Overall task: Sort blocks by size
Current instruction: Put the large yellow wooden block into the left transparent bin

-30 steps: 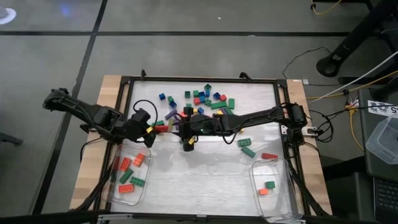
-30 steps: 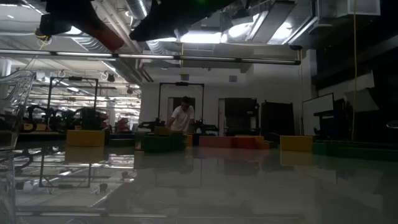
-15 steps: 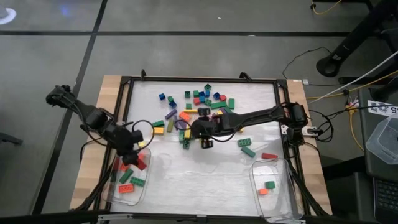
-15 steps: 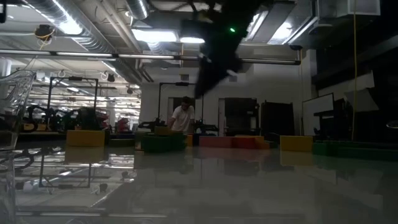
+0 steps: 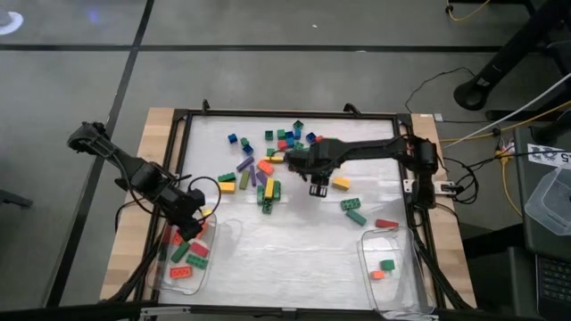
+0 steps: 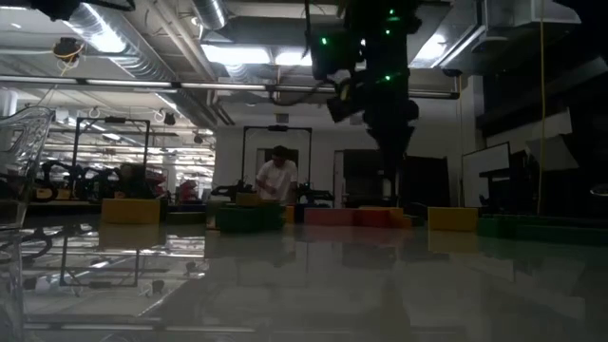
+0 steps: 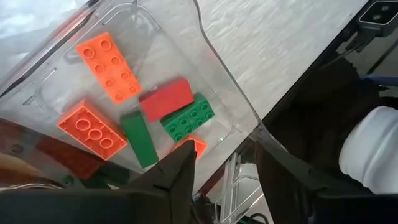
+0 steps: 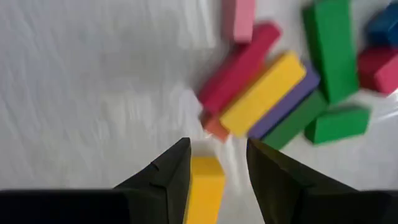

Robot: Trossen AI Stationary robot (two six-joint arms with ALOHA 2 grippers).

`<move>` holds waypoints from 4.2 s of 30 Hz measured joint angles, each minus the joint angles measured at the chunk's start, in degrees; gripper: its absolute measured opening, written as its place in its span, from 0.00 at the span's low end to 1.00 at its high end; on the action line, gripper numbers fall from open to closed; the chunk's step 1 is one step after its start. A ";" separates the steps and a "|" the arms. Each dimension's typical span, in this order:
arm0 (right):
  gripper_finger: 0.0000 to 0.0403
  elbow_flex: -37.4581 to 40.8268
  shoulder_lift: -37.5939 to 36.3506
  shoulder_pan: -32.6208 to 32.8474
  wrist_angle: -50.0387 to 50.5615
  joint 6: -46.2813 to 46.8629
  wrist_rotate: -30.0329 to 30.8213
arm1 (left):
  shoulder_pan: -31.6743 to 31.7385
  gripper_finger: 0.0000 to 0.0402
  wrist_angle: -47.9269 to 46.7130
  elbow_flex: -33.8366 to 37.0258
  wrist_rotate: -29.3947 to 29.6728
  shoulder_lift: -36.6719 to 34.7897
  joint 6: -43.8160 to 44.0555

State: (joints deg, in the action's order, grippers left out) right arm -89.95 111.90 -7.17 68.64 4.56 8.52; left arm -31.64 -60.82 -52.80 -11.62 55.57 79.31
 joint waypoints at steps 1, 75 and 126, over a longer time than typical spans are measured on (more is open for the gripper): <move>0.39 0.20 -0.02 -0.84 0.86 0.00 -1.14 | 0.00 0.39 0.00 0.00 0.00 -0.01 0.00; 0.39 10.58 0.20 -5.17 -23.33 3.83 -29.76 | 0.02 0.38 -0.04 0.00 5.86 0.00 -6.25; 0.39 3.45 2.01 6.03 -6.20 6.15 -7.79 | 0.00 0.38 -0.04 0.00 8.02 0.00 -8.87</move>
State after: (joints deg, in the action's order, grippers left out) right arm -86.50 113.91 -1.15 62.44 10.71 0.73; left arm -31.63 -60.86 -52.80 -3.60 55.57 70.43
